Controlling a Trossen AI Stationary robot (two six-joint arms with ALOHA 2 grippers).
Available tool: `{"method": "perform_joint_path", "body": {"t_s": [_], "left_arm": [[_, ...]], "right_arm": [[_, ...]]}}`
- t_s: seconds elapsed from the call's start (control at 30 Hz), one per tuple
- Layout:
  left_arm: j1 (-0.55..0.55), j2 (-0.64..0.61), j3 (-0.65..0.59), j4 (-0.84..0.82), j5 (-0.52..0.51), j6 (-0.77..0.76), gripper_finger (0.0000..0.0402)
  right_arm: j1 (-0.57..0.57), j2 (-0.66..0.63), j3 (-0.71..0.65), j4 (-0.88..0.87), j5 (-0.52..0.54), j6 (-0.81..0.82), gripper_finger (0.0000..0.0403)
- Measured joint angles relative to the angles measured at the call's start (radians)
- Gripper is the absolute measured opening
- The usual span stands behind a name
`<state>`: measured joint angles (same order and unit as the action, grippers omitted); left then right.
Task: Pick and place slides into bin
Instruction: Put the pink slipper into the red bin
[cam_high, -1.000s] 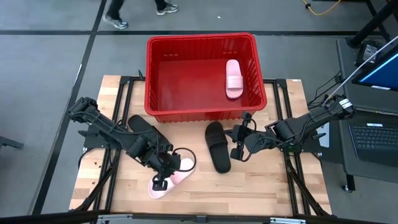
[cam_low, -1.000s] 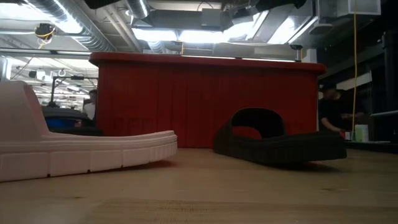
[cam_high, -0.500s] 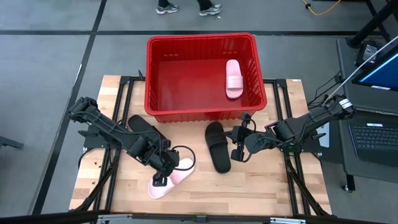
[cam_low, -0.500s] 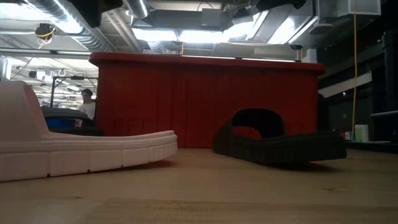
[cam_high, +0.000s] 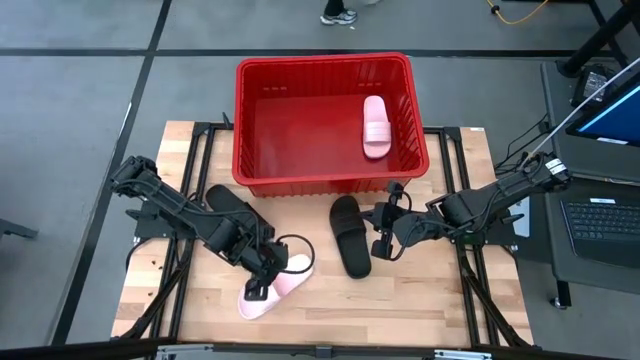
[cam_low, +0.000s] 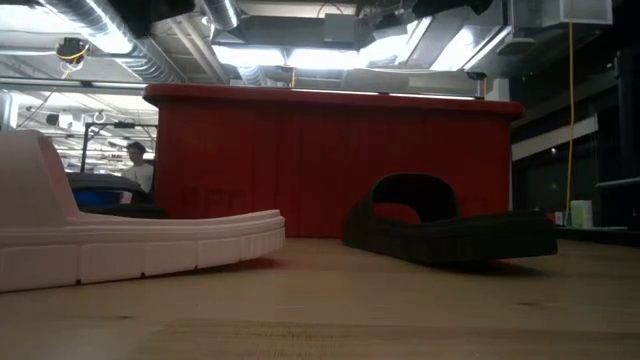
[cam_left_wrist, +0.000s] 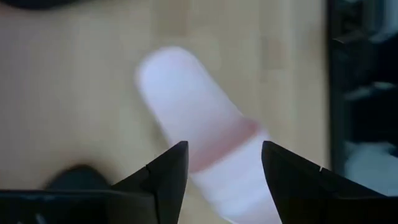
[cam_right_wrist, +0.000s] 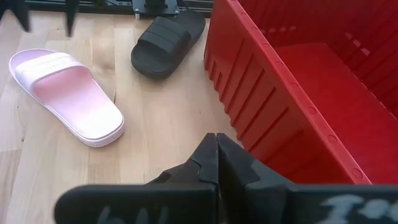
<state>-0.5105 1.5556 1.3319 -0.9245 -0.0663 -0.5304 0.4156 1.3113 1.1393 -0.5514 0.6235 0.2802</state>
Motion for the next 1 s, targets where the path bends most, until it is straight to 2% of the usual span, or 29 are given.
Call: {"method": "perform_joint_path", "body": {"t_s": [0.13, 0.33, 0.47, 0.7, 0.87, 1.0], "left_arm": [[0.002, 0.028, 0.0, 0.017, 0.11, 0.039, 0.0196], [0.003, 0.12, 0.0, 0.019, 0.201, 0.145, 0.0196], [0.009, 0.174, 0.0, 0.025, 0.227, 0.203, 0.0196], [0.042, 0.179, 0.0, 0.056, 0.23, 0.278, 0.0196], [0.081, 0.192, 0.0, 0.049, 0.328, 0.296, 0.0196], [0.094, 0.217, 0.0, 0.032, 0.347, 0.371, 0.0196]], "right_arm": [[0.0, 0.0, 0.0, 0.0, 0.0, 0.001, 0.0001], [0.0, 0.0, 0.0, 0.003, 0.0, 0.004, 0.0001], [0.0, 0.0, 0.0, 0.01, -0.022, 0.006, 0.0001], [0.0, 0.0, 0.0, 0.01, -0.053, 0.029, 0.0001], [0.0, 0.0, 0.0, 0.01, -0.053, 0.029, 0.0001], [0.0, 0.0, 0.0, 0.009, -0.052, 0.028, 0.0001]]}}
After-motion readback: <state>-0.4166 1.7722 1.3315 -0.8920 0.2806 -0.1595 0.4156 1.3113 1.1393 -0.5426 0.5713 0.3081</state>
